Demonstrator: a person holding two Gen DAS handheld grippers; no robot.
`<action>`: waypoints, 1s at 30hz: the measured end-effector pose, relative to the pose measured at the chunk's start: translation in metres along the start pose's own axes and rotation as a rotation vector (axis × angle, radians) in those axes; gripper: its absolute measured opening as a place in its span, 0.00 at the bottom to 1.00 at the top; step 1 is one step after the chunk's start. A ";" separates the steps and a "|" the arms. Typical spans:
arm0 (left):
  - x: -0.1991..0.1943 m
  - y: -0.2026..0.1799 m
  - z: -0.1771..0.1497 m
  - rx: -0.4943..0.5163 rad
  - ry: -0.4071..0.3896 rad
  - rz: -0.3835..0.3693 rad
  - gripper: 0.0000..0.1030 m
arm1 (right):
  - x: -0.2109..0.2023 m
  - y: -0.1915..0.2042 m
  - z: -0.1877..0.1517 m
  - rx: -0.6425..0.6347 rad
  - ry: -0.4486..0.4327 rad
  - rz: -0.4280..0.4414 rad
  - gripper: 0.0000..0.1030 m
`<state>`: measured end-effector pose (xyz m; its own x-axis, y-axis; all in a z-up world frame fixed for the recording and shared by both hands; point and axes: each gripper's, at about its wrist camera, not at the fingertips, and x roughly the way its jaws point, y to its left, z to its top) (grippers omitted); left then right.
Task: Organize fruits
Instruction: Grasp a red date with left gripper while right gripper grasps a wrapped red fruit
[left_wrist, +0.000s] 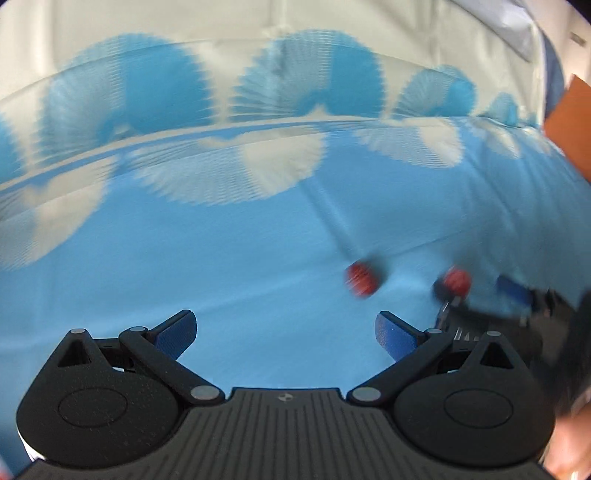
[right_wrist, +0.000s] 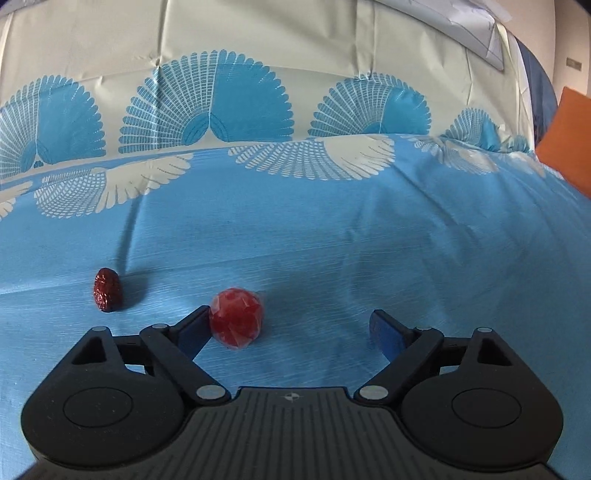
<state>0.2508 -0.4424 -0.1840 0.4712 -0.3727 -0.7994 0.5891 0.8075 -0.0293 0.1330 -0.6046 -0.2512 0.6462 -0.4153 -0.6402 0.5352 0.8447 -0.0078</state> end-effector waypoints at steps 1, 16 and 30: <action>0.013 -0.009 0.006 0.012 0.014 -0.011 1.00 | 0.000 -0.002 0.000 0.001 -0.001 0.004 0.89; 0.049 -0.025 0.026 0.004 0.067 -0.094 0.21 | -0.015 0.029 0.004 -0.117 -0.005 0.040 0.29; -0.227 0.051 -0.053 -0.054 -0.186 -0.106 0.21 | -0.196 0.058 0.036 0.066 -0.128 0.156 0.29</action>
<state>0.1393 -0.2927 -0.0356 0.5243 -0.5311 -0.6656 0.6082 0.7806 -0.1439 0.0573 -0.4862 -0.0983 0.7856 -0.3239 -0.5271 0.4546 0.8801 0.1367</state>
